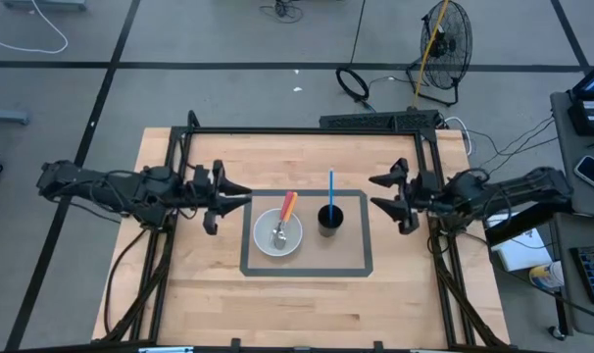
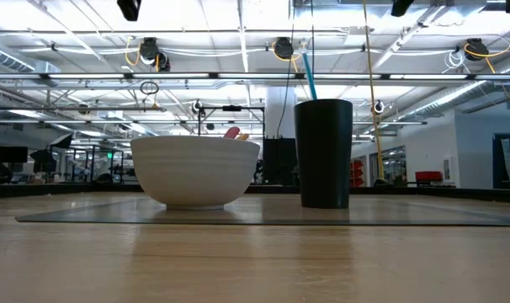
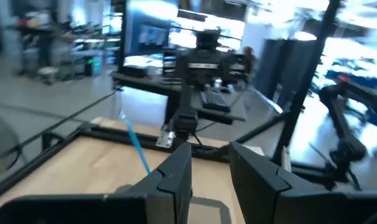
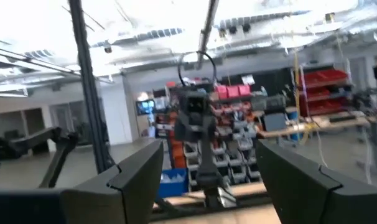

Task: Pick & Place Utensil
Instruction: Return to Home Position

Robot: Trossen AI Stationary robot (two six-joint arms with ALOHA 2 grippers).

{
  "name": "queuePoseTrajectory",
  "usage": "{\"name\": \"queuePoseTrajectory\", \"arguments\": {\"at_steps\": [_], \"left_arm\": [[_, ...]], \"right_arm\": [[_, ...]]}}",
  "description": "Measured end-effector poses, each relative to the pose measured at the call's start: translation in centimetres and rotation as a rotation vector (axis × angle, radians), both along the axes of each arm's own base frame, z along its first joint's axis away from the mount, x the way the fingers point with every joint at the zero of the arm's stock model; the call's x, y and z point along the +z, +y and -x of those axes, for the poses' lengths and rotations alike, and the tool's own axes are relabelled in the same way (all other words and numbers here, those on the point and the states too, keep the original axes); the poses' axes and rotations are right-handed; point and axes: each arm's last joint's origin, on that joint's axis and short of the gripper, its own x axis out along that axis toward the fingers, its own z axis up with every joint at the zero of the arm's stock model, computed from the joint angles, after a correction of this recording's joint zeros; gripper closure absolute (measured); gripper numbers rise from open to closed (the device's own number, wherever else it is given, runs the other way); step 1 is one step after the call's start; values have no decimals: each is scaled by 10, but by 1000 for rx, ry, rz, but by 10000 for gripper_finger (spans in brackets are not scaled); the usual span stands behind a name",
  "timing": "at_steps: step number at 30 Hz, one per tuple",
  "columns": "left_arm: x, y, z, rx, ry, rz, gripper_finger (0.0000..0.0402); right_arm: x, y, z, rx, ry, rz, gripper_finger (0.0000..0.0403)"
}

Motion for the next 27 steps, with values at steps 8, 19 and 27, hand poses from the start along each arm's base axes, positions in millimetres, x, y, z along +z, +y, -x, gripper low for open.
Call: {"name": "queuePoseTrajectory", "arguments": {"at_steps": [8, 19, 27], "left_arm": [[3, 26, 9, -67, -6, -102, 289], [7, 33, 52, 31, 31, -187, 289], [-19, 29, 60, 47, 17, -165, 289]], "right_arm": [[0, -6, 29, 0, 60, 3, 149], [-16, -16, 75, -51, 202, -36, 149], [-30, -19, 87, -96, 243, -20, 149]]}}
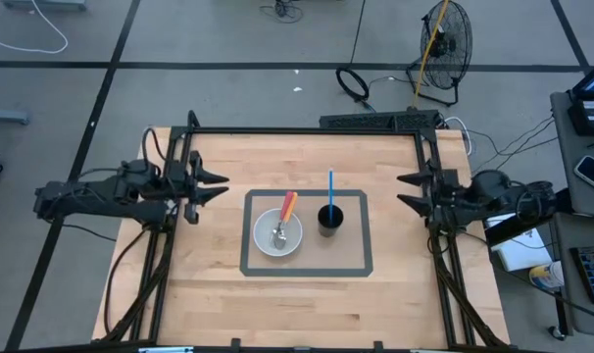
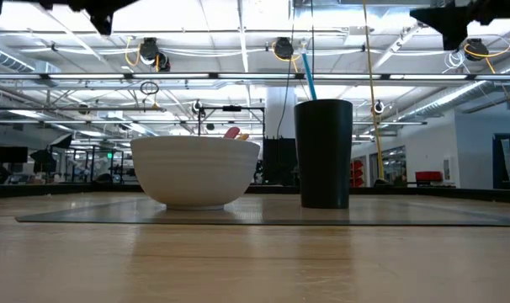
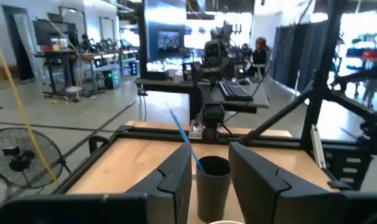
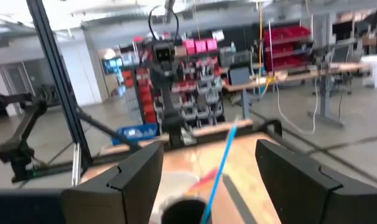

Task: Pick & Place Utensil
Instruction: Return to Home Position

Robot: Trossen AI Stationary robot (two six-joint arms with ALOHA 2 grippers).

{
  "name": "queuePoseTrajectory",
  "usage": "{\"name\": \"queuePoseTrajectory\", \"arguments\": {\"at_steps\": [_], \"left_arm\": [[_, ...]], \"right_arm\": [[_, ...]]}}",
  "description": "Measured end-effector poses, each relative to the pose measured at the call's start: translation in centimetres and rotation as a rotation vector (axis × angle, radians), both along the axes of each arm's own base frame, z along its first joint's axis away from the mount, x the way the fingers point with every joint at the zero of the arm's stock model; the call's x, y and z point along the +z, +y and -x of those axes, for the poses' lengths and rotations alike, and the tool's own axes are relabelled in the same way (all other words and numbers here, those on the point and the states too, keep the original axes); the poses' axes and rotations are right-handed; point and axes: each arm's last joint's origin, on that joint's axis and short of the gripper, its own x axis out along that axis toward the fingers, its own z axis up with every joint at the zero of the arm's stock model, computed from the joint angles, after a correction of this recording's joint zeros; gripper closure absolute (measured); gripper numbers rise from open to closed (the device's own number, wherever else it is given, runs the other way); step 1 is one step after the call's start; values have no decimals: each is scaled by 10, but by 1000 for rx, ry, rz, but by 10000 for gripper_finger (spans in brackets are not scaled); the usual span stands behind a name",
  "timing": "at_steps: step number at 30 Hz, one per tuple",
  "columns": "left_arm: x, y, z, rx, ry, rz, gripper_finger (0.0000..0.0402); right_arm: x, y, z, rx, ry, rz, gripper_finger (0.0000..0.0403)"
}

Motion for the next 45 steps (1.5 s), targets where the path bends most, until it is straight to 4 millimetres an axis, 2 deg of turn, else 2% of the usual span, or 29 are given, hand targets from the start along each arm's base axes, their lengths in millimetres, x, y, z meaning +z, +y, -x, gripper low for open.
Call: {"name": "queuePoseTrajectory", "arguments": {"at_steps": [10, 17, 20, 25, 28, 31, 34, 45], "left_arm": [[-51, 0, 14, 31, -116, 70, 289], [-69, 0, 24, 28, -152, 85, 289], [-76, -1, 28, 26, -181, 93, 289], [-93, -1, 31, 21, -202, 122, 289], [-101, -1, 30, 19, -191, 141, 289], [-106, -1, 28, 4, -182, 165, 289], [-113, -2, 26, -30, -166, 174, 289], [-112, -5, 26, -94, -193, 172, 289]], "right_arm": [[-28, -1, 4, 8, 17, -49, 149], [-41, 0, 1, 9, 18, -63, 149], [-57, 2, -8, 37, 17, -85, 149], [-90, 6, -23, 69, -108, -98, 149], [-80, 5, -20, 73, -242, -129, 149], [-85, 6, -23, 74, -185, -123, 149], [-79, 6, -20, 91, -246, -114, 149], [-82, 5, -21, 88, -223, -118, 149]]}}
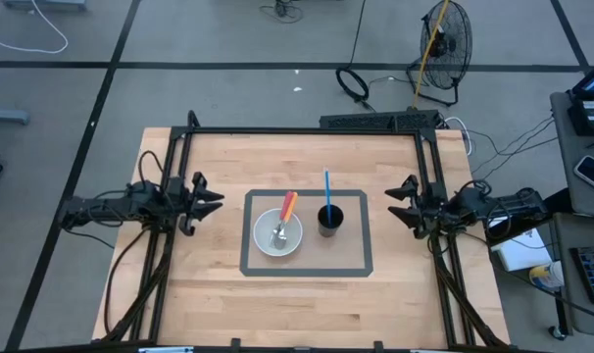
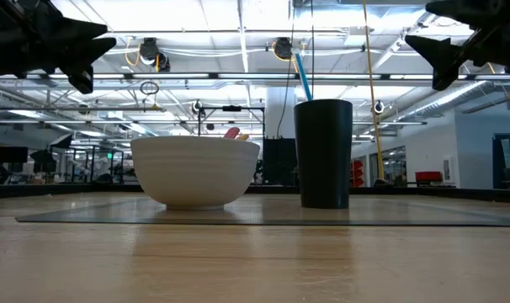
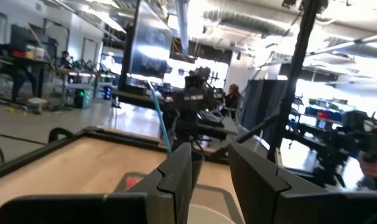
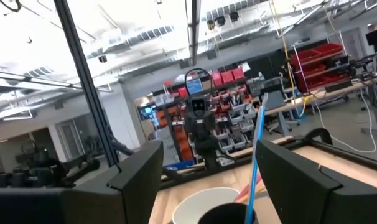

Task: Pick & Place Utensil
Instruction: Return to Home Position

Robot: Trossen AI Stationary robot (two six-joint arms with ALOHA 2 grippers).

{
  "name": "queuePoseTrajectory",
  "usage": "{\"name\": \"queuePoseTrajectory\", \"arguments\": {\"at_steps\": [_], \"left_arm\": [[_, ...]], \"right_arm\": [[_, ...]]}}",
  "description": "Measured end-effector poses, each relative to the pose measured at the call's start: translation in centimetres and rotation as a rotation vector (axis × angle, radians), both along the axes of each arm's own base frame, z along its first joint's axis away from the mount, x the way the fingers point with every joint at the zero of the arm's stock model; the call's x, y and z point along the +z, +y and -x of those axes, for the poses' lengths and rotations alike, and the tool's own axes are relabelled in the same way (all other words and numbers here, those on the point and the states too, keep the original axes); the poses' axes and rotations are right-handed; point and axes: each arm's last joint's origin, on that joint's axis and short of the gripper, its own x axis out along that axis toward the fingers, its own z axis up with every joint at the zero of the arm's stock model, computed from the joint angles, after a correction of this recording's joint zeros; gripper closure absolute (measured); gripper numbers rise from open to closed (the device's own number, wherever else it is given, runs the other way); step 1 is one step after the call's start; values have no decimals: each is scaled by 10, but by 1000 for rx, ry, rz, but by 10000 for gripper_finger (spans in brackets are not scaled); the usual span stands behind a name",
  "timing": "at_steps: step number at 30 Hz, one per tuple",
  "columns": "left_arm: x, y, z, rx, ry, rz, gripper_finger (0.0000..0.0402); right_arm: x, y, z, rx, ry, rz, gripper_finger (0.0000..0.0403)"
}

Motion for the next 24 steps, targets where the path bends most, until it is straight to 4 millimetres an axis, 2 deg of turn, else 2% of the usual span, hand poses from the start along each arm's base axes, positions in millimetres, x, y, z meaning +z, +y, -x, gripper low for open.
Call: {"name": "queuePoseTrajectory", "arguments": {"at_steps": [13, 24], "left_arm": [[-20, -5, -2, -59, 210, 30, 289], [-24, -5, -6, -34, 265, 25, 289]], "right_arm": [[-9, 0, -3, 7, 92, -17, 149], [-10, 1, -3, 10, 105, -14, 149]]}}
